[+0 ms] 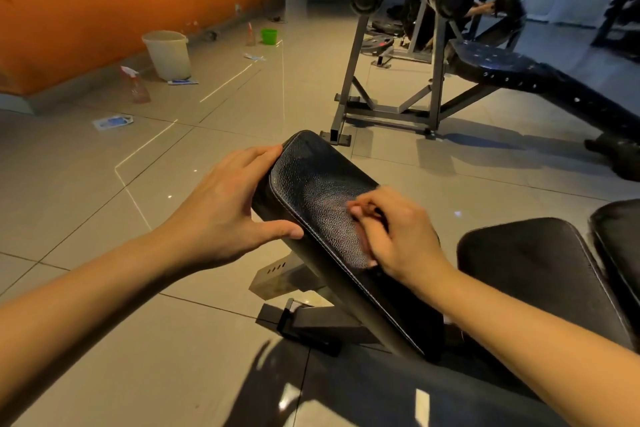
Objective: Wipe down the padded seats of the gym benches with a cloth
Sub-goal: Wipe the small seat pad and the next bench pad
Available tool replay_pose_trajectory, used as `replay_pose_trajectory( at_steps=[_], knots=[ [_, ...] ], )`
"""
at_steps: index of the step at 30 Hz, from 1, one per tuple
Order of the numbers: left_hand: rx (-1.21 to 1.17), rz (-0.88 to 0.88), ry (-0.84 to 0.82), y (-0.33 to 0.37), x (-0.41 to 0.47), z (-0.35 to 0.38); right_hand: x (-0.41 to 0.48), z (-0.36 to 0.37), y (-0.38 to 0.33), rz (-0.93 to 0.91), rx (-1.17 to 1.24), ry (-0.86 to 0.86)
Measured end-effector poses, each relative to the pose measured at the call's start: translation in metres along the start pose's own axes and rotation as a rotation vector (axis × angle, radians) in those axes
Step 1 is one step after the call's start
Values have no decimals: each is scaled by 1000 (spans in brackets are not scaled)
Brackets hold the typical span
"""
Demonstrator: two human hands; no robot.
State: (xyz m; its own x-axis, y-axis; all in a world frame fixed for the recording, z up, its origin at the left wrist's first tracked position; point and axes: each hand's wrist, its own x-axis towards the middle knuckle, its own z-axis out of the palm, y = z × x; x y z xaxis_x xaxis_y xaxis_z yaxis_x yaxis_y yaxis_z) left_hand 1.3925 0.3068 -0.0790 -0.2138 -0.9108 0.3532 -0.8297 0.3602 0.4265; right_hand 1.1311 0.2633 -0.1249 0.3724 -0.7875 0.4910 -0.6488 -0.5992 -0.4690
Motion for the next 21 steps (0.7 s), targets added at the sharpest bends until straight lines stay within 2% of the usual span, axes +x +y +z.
replay_pose_trajectory(
  at_steps=[3, 4, 6, 10, 12, 13, 14, 18, 19, 21],
  knots=[
    [-12, 10, -4, 0, 0, 2, 1, -9, 57, 416, -225, -13],
    [-13, 10, -5, 1, 0, 2, 6, -8, 58, 474, -212, 11],
    [6, 2, -7, 2, 0, 0, 25, 2, 32, 431, -99, 49],
    [32, -38, -21, 5, -1, -1, 30, 14, -50, 55, 117, 51],
    [27, -38, -24, 4, -2, -1, 8, 7, -49, -106, 125, -2],
    [25, -38, -24, 4, -2, -1, -2, 3, -35, -125, 96, -18],
    [24, -37, -24, 3, -2, -1, -7, 0, -13, -73, 38, -17],
    [61, -53, -33, 14, 3, 1, 5, -9, 55, 480, -203, 13],
    [76, -69, -37, 21, 5, 2, 13, -5, 52, 498, -188, 32],
    [115, -103, -49, 34, 9, 4, 30, 7, 14, 373, -56, 39]
  ],
)
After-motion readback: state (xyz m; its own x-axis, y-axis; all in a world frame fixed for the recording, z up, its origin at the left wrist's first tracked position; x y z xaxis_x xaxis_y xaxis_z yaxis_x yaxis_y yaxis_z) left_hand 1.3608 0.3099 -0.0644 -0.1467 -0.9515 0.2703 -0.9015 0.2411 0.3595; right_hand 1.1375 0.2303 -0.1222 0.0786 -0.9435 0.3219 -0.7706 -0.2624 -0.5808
